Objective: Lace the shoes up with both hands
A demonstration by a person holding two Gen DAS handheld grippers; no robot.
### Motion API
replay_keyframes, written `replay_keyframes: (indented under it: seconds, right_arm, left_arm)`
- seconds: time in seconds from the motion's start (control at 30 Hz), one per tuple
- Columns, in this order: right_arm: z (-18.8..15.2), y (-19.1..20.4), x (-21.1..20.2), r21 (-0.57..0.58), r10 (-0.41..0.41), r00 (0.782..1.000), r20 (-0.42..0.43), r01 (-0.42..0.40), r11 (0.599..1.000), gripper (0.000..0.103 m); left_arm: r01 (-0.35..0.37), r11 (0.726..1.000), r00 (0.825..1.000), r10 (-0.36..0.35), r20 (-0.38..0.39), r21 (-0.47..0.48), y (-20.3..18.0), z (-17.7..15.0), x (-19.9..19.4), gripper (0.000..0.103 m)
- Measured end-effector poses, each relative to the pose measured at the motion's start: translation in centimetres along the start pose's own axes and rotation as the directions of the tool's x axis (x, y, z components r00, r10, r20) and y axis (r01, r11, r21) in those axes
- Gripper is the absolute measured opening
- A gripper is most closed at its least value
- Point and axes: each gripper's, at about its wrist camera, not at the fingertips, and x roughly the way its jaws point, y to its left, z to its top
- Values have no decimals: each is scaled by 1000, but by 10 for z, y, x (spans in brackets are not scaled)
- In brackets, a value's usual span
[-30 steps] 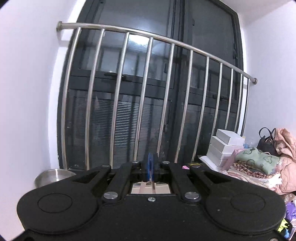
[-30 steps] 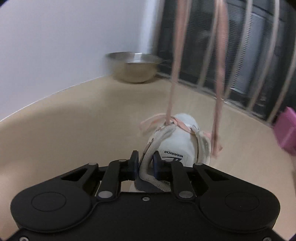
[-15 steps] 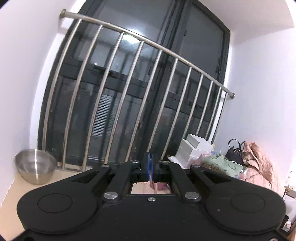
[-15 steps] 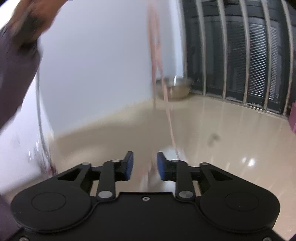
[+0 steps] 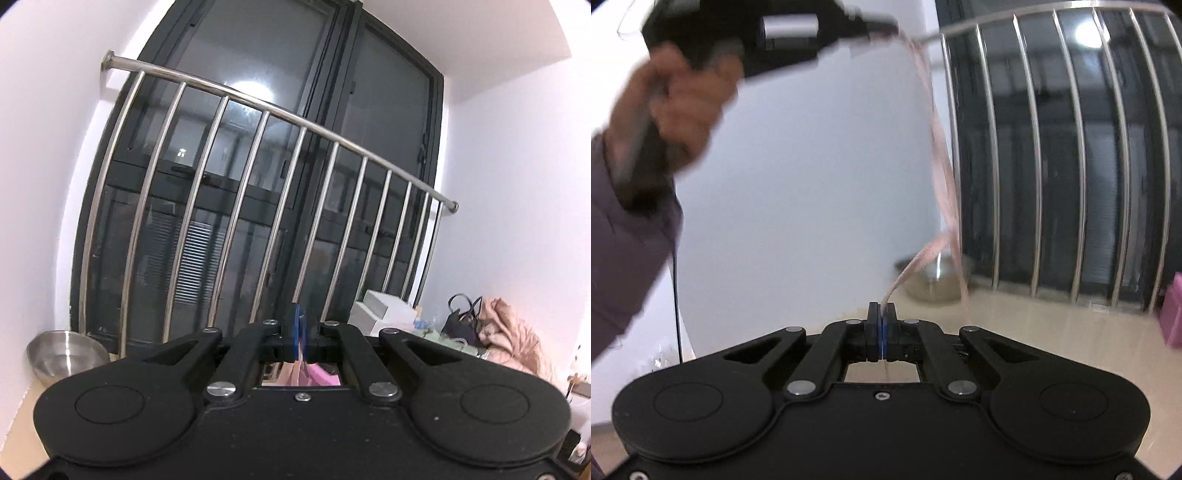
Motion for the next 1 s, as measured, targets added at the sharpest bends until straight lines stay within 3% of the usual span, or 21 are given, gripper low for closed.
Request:
replay_keyframes:
  seconds: [0.07,0.13,0.17,0.27,0.3,0.33,0.37,0.43,0.47,0.63,0.7,1.0]
  right_arm:
    - [5,-1,-2,-19,-26,1000,8,26,999,2]
    - [-1,-8,-4,-33,15,998,-63,-17,999,7]
    - [-5,-14,-7,-26,41,994,-98,-44,999,16]
    - [-22,-67,-44,207,131,991,-5,-127,970,35]
    - [-30,-80,-47,228,75,997,-9,-71,971,42]
    - [-38,-93,-50,248,19,1000,-16,-14,969,42]
    - [-49,-96,-36,209,-48,993,-107,69,975,41]
    - [-70,-89,4,92,-72,958,-279,101,991,41]
    - [-80,-84,25,47,-60,943,-329,79,996,39]
    - [-95,-105,103,252,99,891,-442,17,968,34]
    - [-95,-109,109,266,68,892,-447,60,962,0]
    - [-64,-85,79,107,-49,923,-382,97,990,0]
  left_arm:
    - [-4,1000,1000,4,17,-5,0,2,-2,1]
    - [-19,1000,999,19,34,-10,4,5,-7,1]
    - [-30,999,999,30,42,-12,6,7,-11,1]
    - [-61,998,996,62,65,-15,17,14,-17,1]
    - [-68,998,995,69,71,-19,19,17,-18,1]
    - [-72,997,994,74,78,-25,21,20,-18,1]
    - [-75,997,993,77,85,-28,22,23,-16,1]
    - [-78,997,993,80,92,-24,21,28,-14,1]
    - [-82,997,992,83,94,-14,19,30,-12,1]
    - [-100,995,991,98,90,29,7,39,-6,1]
    - [-96,995,992,93,82,37,5,41,-3,1]
    - [-105,993,993,102,66,51,4,54,21,1]
